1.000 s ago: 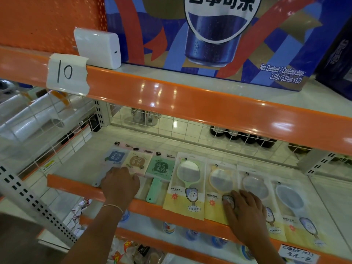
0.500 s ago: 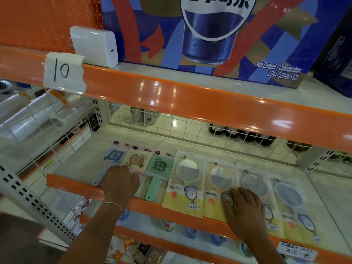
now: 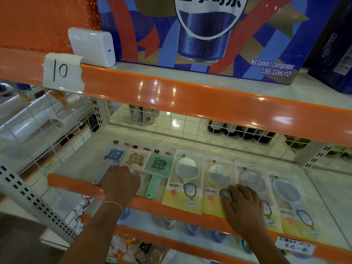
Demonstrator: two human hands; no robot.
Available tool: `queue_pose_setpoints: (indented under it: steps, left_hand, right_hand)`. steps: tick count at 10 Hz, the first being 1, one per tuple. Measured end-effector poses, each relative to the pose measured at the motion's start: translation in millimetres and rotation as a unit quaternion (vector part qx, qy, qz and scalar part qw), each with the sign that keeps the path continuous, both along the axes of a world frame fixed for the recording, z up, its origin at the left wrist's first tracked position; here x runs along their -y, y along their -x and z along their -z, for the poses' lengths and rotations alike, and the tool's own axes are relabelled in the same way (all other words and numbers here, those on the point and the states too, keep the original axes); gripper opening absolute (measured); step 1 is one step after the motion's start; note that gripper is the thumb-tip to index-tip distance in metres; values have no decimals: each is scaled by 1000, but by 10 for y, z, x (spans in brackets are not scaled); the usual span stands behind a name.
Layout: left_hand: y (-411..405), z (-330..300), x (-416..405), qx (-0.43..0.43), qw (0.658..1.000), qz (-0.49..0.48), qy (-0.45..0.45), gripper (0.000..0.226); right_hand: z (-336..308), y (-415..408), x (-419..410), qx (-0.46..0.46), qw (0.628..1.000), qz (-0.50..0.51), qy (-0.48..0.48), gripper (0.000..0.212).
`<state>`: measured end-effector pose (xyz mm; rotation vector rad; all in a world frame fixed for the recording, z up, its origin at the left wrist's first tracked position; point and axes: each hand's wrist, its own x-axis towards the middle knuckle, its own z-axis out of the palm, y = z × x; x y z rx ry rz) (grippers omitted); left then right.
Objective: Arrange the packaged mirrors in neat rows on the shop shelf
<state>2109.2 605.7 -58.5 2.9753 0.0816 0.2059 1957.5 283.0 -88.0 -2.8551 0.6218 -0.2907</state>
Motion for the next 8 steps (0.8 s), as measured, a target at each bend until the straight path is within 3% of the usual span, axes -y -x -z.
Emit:
queue_pose_setpoints:
  steps: [2,4,6,7,8]
  left_hand:
    - [128,-120,107,-15,999,-17,-27,43]
    - [293,-202,332,-10,997,34,-62,46]
    - [552,-238,658,15,995,102,-15,40]
    - [651,-320,846,16,988,147,34,37]
    - [742,-439,1037,13,978,178,112,37]
  right_hand:
    - [-1,0,-1,1,1000,-4,3,67]
    - [-45,30,-18,23,1000,-3,-11,56]
    - [-72,45,9,75,995,-38,-56,28]
    - [-185,76,57,150,981,-75,-98,18]
    - [-285,116,187,179,972,-17,-151,16]
